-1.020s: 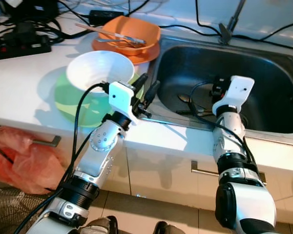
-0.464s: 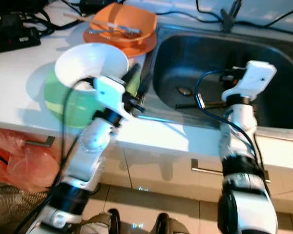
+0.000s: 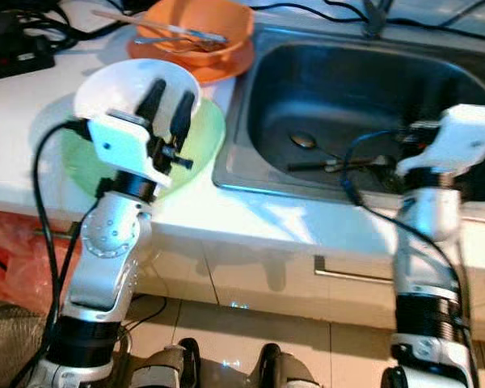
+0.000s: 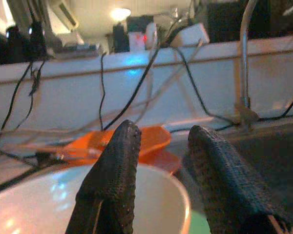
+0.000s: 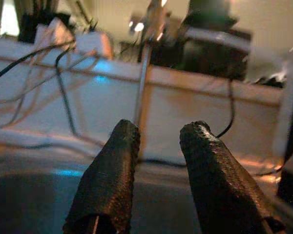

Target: Kitchen organization

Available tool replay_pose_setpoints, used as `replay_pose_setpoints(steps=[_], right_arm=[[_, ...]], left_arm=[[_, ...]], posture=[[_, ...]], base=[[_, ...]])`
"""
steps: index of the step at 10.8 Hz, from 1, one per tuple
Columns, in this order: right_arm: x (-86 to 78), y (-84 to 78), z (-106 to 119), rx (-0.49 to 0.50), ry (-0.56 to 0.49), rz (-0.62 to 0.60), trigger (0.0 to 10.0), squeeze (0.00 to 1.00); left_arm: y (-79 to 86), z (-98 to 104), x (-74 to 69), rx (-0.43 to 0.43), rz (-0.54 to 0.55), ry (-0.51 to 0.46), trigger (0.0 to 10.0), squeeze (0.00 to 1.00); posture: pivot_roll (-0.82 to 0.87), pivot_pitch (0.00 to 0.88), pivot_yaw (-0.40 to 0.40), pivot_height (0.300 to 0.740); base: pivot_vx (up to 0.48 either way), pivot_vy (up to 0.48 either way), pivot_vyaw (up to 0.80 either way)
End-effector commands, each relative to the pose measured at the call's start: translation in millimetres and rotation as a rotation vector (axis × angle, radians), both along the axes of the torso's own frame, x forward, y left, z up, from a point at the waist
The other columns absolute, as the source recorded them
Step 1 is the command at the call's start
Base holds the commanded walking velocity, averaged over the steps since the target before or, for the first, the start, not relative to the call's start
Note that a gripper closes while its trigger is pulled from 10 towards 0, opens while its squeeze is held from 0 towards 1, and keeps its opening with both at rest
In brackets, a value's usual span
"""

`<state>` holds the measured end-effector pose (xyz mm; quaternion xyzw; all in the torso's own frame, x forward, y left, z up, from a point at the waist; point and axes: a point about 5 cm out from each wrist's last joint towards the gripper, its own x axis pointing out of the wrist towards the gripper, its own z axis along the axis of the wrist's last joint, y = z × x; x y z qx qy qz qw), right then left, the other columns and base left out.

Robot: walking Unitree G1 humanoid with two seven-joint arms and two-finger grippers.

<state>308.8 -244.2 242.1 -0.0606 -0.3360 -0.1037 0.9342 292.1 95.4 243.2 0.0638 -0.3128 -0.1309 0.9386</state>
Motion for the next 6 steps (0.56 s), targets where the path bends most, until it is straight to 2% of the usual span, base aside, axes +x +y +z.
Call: replay_pose_setpoints(steps=[1,3,4,6], right_arm=[[-5.2,-7.3,2,0.0,0.0,-0.038,10.0,0.0],[-12.0,-4.8,12,0.011,-0.012,-0.043,10.0,0.0],[-13.0,-2.9,9,0.006,0.012,-0.04,10.0,0.0],[-11.4,-1.3,5,0.023,0.034,-0.036,10.0,0.0]], left_arm=[[-2.6,6,-3.4,0.012,-0.01,-0.02,10.0,0.0],[-2.2,20,-10.8,0.005,-0.009,-0.063,10.0,0.0],[4.1,18,-10.2,0.013,0.029,-0.058,10.0,0.0],[6.4,15,-7.1,0.002,0.052,-0.033,10.0,0.0]], posture=[[0.14,0.213,-0.037,0.74],[0.13,0.209,-0.032,0.74],[0.13,0.204,-0.034,0.74],[0.13,0.194,-0.035,0.74]], base=[[0.0,0.0,0.0],[0.0,0.0,0.0],[0.0,0.0,0.0],[0.0,0.0,0.0]])
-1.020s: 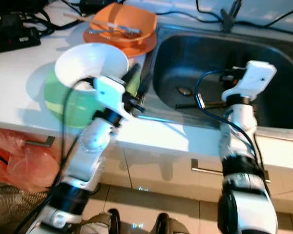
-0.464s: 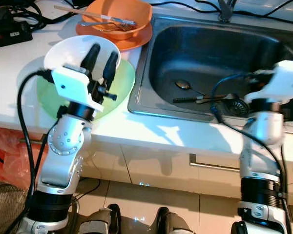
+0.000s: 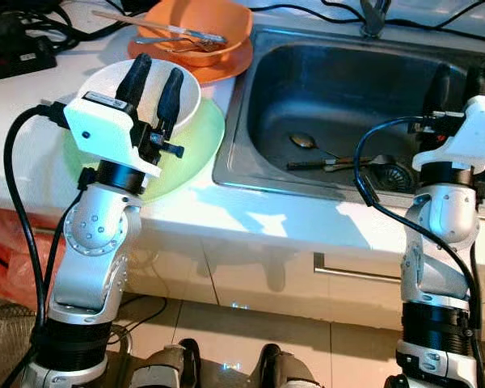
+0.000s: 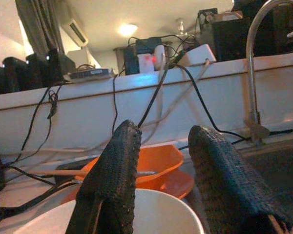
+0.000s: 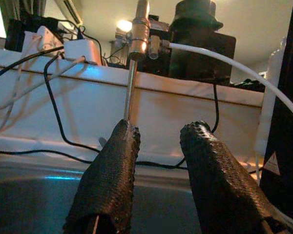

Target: Kitchen organization

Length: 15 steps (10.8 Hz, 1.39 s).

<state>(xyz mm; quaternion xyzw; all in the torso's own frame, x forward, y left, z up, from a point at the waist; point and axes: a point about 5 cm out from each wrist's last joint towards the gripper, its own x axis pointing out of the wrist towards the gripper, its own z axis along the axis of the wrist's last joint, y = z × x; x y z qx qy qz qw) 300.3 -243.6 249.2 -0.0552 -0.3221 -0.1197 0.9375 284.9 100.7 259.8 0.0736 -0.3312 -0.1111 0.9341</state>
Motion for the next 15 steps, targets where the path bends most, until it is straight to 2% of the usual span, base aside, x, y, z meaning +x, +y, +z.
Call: replay_pose_setpoints(steps=[1,2,4,9,15], right_arm=[[-1.5,-0.3,-3.6,0.01,0.024,0.0,10.0,0.0],[-1.5,1.6,-5.2,0.011,0.041,0.005,10.0,0.0],[-1.7,1.7,-7.2,0.018,0.055,0.004,10.0,0.0],[3.0,5.8,-10.7,0.023,0.082,0.021,10.0,0.0],[4.1,8.3,-11.5,0.024,0.094,0.037,10.0,0.0]], left_arm=[[1.9,-3.7,1.4,-0.012,0.026,0.03,10.0,0.0],[4.3,-5.1,2.5,-0.011,0.049,0.048,10.0,0.0],[7.6,-6.0,4.7,-0.001,0.078,0.054,10.0,0.0],[3.4,-4.8,4.0,0.002,0.067,0.053,10.0,0.0],[2.4,-11.7,3.0,-0.004,0.072,0.078,10.0,0.0]], posture=[[0.13,0.19,-0.035,0.74],[0.13,0.19,-0.035,0.74],[0.13,0.189,-0.035,0.74],[0.14,0.202,-0.042,0.74],[0.14,0.216,-0.048,0.74]], base=[[0.0,0.0,0.0],[0.0,0.0,0.0],[0.0,-0.48,0.0],[0.0,-0.462,0.0],[-0.052,0.0,0.0]])
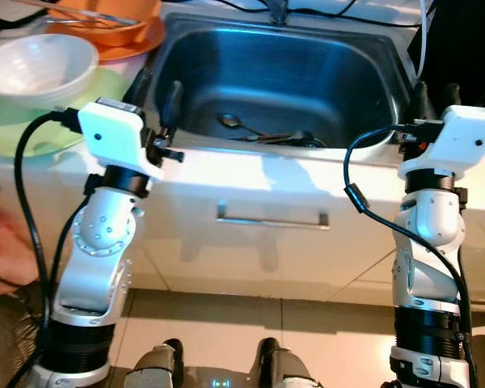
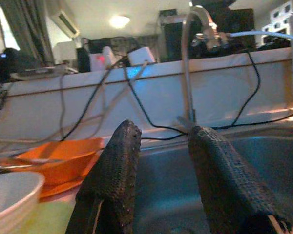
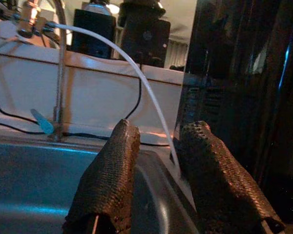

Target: Kitchen organization

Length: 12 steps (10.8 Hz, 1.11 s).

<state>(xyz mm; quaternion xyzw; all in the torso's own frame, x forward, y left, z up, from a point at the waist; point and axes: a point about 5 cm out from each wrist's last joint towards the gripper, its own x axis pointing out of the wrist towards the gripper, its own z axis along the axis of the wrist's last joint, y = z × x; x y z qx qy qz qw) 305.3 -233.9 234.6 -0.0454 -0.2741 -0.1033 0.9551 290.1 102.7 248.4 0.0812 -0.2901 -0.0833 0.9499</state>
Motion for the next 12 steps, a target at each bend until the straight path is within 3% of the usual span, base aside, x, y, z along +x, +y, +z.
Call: replay_pose_setpoints(steps=[1,6,12], right_arm=[[-0.6,-0.5,2.3,0.004,-0.003,0.004,10.0,0.0],[0.9,0.8,-0.6,0.011,0.012,0.013,10.0,0.0],[1.7,0.6,-4.1,0.011,0.027,0.019,10.0,0.0]], left_arm=[[0.1,-0.5,-2.6,-0.011,0.005,-0.002,10.0,0.0],[-1.2,-1.5,-3.3,-0.012,0.001,0.006,10.0,0.0],[1.1,-6.5,-3.2,-0.044,-0.001,0.03,10.0,0.0]], posture=[[0.14,0.217,-0.049,0.74],[0.14,0.221,-0.054,0.74],[0.14,0.215,-0.058,0.74]], base=[[-0.337,0.0,0.0],[-0.343,0.0,0.0],[0.0,0.0,0.0]])
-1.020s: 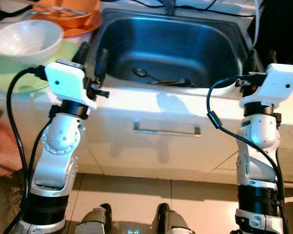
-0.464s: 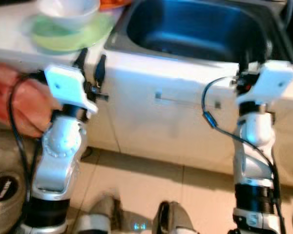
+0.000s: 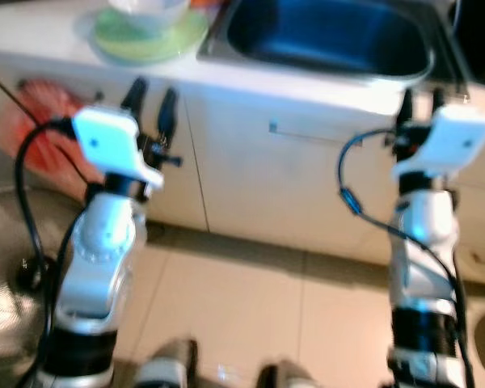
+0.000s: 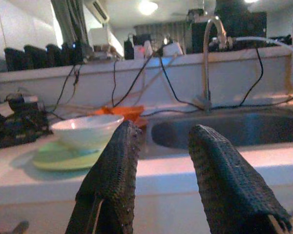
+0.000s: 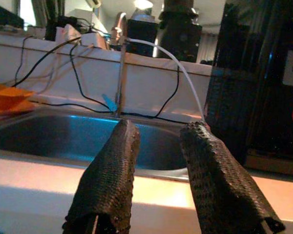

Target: Kitchen organization

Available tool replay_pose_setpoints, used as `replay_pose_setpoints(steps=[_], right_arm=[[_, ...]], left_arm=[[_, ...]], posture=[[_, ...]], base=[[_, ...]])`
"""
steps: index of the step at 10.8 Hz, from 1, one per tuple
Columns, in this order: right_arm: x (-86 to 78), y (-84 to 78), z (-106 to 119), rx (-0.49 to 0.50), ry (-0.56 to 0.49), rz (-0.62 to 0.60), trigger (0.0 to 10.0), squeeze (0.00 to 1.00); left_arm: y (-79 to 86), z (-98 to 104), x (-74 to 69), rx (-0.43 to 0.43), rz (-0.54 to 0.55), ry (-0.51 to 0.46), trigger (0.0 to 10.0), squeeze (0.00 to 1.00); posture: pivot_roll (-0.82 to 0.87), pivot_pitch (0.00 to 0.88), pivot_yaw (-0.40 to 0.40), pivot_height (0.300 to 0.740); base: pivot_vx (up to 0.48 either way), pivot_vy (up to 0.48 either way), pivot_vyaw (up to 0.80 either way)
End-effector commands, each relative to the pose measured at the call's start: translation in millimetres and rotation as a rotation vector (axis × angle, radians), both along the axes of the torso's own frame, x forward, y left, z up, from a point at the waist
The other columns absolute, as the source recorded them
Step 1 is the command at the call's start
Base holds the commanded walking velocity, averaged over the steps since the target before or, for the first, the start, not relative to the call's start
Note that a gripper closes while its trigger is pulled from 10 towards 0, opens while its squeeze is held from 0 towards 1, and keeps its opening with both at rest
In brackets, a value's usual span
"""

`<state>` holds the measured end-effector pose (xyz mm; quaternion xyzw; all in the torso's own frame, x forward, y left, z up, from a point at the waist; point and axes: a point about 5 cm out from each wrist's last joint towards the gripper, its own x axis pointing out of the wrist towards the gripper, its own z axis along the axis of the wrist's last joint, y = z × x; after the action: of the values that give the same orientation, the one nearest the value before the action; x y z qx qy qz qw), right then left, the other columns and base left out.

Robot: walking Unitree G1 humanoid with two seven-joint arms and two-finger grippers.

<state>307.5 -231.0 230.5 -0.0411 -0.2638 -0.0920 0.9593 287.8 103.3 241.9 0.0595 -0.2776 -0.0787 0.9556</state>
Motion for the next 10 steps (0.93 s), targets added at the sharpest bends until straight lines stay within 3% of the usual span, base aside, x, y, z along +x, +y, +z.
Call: replay_pose_setpoints(steps=[1,2,3,5,6,7,8,9,10], right_arm=[[0.4,-1.3,-1,0.007,0.008,0.001,10.0,0.0],[0.6,-0.7,-1,0.008,0.011,0.004,10.0,0.0],[1.3,-1.1,-8,0.007,0.034,0.006,10.0,0.0],[4.7,-3.5,-44,0.023,0.183,0.025,10.0,0.0],[4.4,-4.8,-81,0.037,0.332,0.053,10.0,0.0],[-4.4,-6.5,-135,0.033,0.546,0.06,10.0,0.0],[-13.1,-6.1,-164,0.029,0.662,0.073,10.0,0.0],[-37.5,1.2,-217,0.103,0.905,0.14,10.0,0.0],[-57.2,7.3,-246,0.104,1.049,0.169,10.0,0.0]], left_arm=[[2.1,-3,0.2,-0.004,0.002,0.019,10.0,0.0],[3.3,-6,0.9,-0.011,0.002,0.034,10.0,0.0],[10.3,-25,4.5,-0.022,0.022,0.111,10.0,0.0],[33.4,-83,9.9,0.049,0.102,0.3,10.0,0.0],[48.1,-125,7.5,0.091,0.137,0.455,10.0,0.0],[63.2,-172,-3.4,0.115,0.174,0.639,10.0,0.0],[69.4,-192,-11.1,0.083,0.188,0.726,10.0,0.0],[78.8,-230,-28.5,0.067,0.218,0.882,10.0,0.0],[84.2,-251,-41.7,0.026,0.239,0.975,10.0,0.0]], posture=[[0.14,0.213,-0.059,0.74],[0.14,0.212,-0.058,0.74],[0.14,0.211,-0.058,0.74],[0.13,0.205,-0.057,0.74],[0.13,0.208,-0.058,0.74],[0.13,0.212,-0.06,0.74],[0.14,0.212,-0.061,0.74],[0.14,0.214,-0.066,0.74],[0.14,0.215,-0.064,0.74]], base=[[0.0,0.0,0.0],[0.0,0.0,0.0],[0.0,0.0,0.0],[0.0,0.0,0.0],[0.0,0.0,0.0],[0.0,0.0,0.0],[0.0,0.0,0.0],[0.0,0.0,0.0],[0.0,0.0,0.0]])
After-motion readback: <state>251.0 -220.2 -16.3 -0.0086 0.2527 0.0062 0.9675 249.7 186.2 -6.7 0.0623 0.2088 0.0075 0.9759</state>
